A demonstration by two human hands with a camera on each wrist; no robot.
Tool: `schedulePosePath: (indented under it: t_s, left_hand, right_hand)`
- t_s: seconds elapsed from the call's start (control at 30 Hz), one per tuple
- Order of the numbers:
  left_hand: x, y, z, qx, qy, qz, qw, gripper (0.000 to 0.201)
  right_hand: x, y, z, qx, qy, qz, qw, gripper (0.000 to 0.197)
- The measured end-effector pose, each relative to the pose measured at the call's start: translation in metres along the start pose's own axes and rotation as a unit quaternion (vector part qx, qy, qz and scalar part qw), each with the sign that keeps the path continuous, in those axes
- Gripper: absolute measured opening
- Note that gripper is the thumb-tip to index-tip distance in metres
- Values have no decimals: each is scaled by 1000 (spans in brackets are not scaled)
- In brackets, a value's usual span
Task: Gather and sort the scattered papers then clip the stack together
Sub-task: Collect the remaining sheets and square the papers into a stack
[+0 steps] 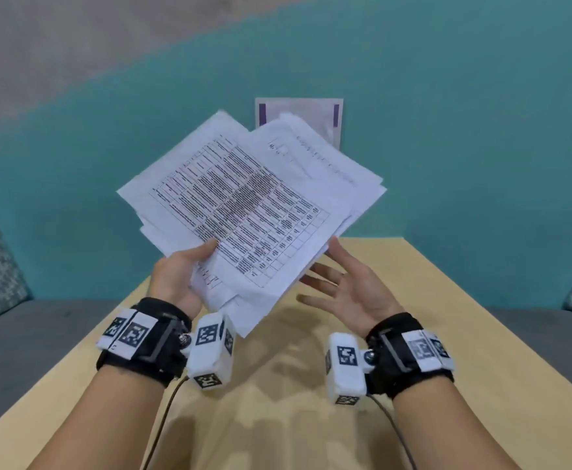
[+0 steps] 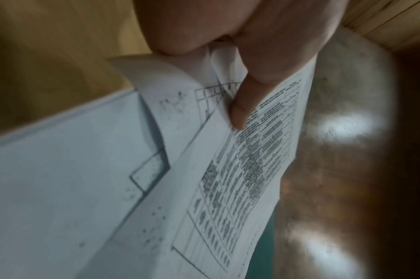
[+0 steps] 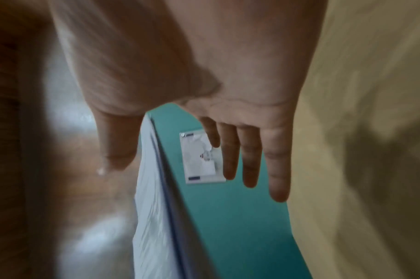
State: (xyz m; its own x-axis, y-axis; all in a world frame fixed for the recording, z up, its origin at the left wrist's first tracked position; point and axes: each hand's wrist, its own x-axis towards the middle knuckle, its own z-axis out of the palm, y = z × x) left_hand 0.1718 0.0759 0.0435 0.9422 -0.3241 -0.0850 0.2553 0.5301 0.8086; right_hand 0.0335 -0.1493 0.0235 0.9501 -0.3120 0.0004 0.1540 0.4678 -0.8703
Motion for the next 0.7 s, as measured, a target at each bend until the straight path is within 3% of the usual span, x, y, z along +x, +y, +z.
schedulePosePath:
  t_s: [0.07, 0.17, 0.2, 0.3, 0.43, 0.6, 0.7]
  left_hand:
    - [-7, -5, 7, 7, -26, -11, 1000, 56]
    - [-12, -10, 13, 35, -56, -8, 998, 16]
    - [-16, -9, 15, 50, -63, -16, 997, 12]
    - [-19, -7, 15, 109, -44, -32, 993, 19]
    - [-12, -4, 11, 107, -35, -1, 994, 46]
    - [-10, -2, 6, 91, -58, 48, 993, 40]
    - [-8, -2, 4, 131, -18, 100, 986, 42]
  right_hand:
    - [0, 4, 18, 14, 1, -33, 999, 57]
    - [1, 2, 30, 29, 55, -91, 994, 40]
    - [2, 1, 29, 31, 75, -108, 991, 35]
    - [1, -2, 22, 15, 96, -132, 986, 32]
    - [-3, -7, 18, 12, 95, -136, 986, 30]
    - [-6, -13, 12, 27, 89, -134, 987, 34]
    - [-9, -15, 13, 43, 72, -131, 988, 37]
